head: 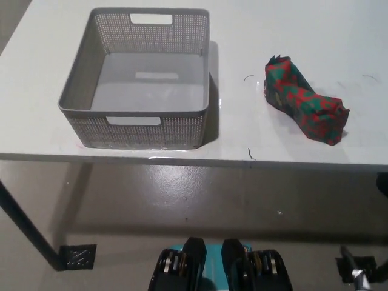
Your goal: Use the right hand to pick up a bag of coffee beans on the right hand side and place it into a container on the left hand side
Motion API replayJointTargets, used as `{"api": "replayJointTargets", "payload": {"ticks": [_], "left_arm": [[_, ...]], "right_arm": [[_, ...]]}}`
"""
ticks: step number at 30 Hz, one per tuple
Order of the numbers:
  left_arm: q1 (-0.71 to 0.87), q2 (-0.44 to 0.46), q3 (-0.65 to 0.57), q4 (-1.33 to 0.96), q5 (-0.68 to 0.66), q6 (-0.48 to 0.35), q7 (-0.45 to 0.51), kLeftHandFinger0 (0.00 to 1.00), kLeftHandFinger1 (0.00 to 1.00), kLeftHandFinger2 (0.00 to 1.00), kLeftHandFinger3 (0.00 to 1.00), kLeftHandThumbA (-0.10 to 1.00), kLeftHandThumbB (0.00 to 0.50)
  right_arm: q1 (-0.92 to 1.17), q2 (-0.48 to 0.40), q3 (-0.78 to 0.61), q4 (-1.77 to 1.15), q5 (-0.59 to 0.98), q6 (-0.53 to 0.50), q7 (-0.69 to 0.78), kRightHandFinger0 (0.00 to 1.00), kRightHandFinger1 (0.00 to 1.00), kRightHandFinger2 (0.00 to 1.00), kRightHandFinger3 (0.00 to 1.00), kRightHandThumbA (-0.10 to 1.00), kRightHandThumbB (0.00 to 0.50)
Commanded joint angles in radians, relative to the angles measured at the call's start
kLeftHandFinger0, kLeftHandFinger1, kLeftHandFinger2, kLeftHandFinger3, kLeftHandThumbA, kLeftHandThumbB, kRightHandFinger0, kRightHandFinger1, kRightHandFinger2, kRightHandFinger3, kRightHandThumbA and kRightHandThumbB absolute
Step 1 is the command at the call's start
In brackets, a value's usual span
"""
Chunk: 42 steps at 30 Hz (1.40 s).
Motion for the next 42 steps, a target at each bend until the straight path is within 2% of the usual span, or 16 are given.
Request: {"api": "replayJointTargets", "payload": {"ticks": [1, 3, 5, 7, 11, 14, 18, 21, 25, 27, 31, 32, 34, 36, 40, 42], "left_arm": [[-0.104, -0.022, 0.021, -0.051, 0.000, -0.033, 0.012, 1.00, 1.00, 1.00, 1.00, 1.00, 0.350], [-0.159, -0.029, 0.035, -0.061, -0.015, 0.019, 0.004, 1.00, 1.00, 1.00, 1.00, 1.00, 0.382], [-0.211, -0.030, 0.045, -0.065, -0.031, 0.060, -0.001, 1.00, 1.00, 1.00, 1.00, 1.00, 0.385], [-0.261, -0.033, 0.057, -0.046, -0.029, 0.065, 0.007, 1.00, 1.00, 1.00, 1.00, 1.00, 0.354], [-0.337, -0.029, 0.078, -0.027, -0.038, 0.111, -0.010, 1.00, 1.00, 1.00, 1.00, 1.00, 0.355], [-0.387, -0.022, 0.089, -0.014, -0.051, 0.147, -0.030, 1.00, 1.00, 1.00, 1.00, 1.00, 0.376], [-0.429, -0.015, 0.100, 0.008, -0.064, 0.155, -0.037, 1.00, 1.00, 1.00, 1.00, 1.00, 0.352], [-0.444, -0.020, 0.103, 0.001, -0.063, 0.176, -0.040, 1.00, 1.00, 1.00, 1.00, 1.00, 0.373], [-0.433, -0.018, 0.095, -0.009, -0.055, 0.169, -0.045, 1.00, 1.00, 1.00, 1.00, 1.00, 0.358], [-0.413, -0.012, 0.087, -0.014, -0.049, 0.154, -0.048, 1.00, 1.00, 1.00, 1.00, 1.00, 0.353], [-0.369, -0.012, 0.074, -0.028, -0.039, 0.146, -0.047, 1.00, 1.00, 1.00, 1.00, 1.00, 0.365], [-0.362, -0.012, 0.073, -0.031, -0.039, 0.147, -0.047, 1.00, 1.00, 1.00, 1.00, 1.00, 0.365], [-0.343, -0.013, 0.068, -0.040, -0.038, 0.144, -0.049, 1.00, 1.00, 1.00, 1.00, 1.00, 0.363], [-0.321, -0.013, 0.062, -0.042, -0.044, 0.131, -0.050, 1.00, 1.00, 1.00, 1.00, 1.00, 0.375], [-0.305, -0.012, 0.056, -0.054, -0.050, 0.132, -0.055, 1.00, 1.00, 1.00, 1.00, 1.00, 0.399], [-0.297, -0.010, 0.053, -0.062, -0.048, 0.135, -0.058, 1.00, 1.00, 1.00, 1.00, 1.00, 0.404]], "right_arm": [[-0.122, -0.012, -0.035, -0.044, 0.000, 0.024, 0.015, 1.00, 1.00, 1.00, 1.00, 0.96, 0.500], [-0.200, -0.016, -0.048, -0.009, -0.019, 0.044, 0.014, 1.00, 1.00, 1.00, 1.00, 0.99, 0.500], [-0.272, -0.025, -0.058, 0.029, -0.042, 0.068, 0.018, 1.00, 1.00, 1.00, 1.00, 1.00, 0.500], [-0.333, -0.032, -0.065, 0.076, -0.052, 0.082, 0.015, 1.00, 1.00, 1.00, 1.00, 1.00, 0.500], [-0.418, -0.029, -0.075, 0.123, -0.005, 0.112, 0.026, 1.00, 1.00, 1.00, 1.00, 0.94, 0.500], [-0.483, -0.029, -0.086, 0.157, -0.012, 0.122, 0.015, 1.00, 0.96, 1.00, 1.00, 0.96, 0.500], [-0.562, -0.034, -0.096, 0.178, -0.046, 0.160, 0.006, 1.00, 1.00, 1.00, 1.00, 0.95, 0.500], [-0.644, -0.052, -0.098, 0.173, -0.044, 0.249, 0.048, 1.00, 1.00, 1.00, 1.00, 0.93, 0.500], [-0.781, -0.080, -0.096, 0.214, -0.115, 0.315, 0.031, 1.00, 1.00, 1.00, 1.00, 0.97, 0.500], [-0.845, -0.096, -0.086, 0.207, -0.171, 0.385, 0.044, 1.00, 1.00, 1.00, 1.00, 1.00, 0.500], [-0.928, -0.119, -0.035, 0.075, -0.309, 0.577, 0.166, 1.00, 1.00, 1.00, 1.00, 0.92, 0.490], [-0.936, -0.122, -0.026, 0.064, -0.325, 0.594, 0.178, 1.00, 1.00, 1.00, 1.00, 0.91, 0.499], [-0.985, -0.145, 0.009, 0.045, -0.421, 0.650, 0.239, 1.00, 1.00, 1.00, 1.00, 0.84, 0.467], [-1.071, -0.177, 0.044, 0.086, -0.493, 0.686, 0.291, 1.00, 1.00, 1.00, 1.00, 0.82, 0.499], [-1.197, -0.223, 0.093, 0.189, -0.526, 0.755, 0.384, 1.00, 1.00, 1.00, 1.00, 0.82, 0.500], [-1.270, -0.249, 0.129, 0.271, -0.526, 0.782, 0.442, 1.00, 1.00, 1.00, 1.00, 0.87, 0.500]]}}
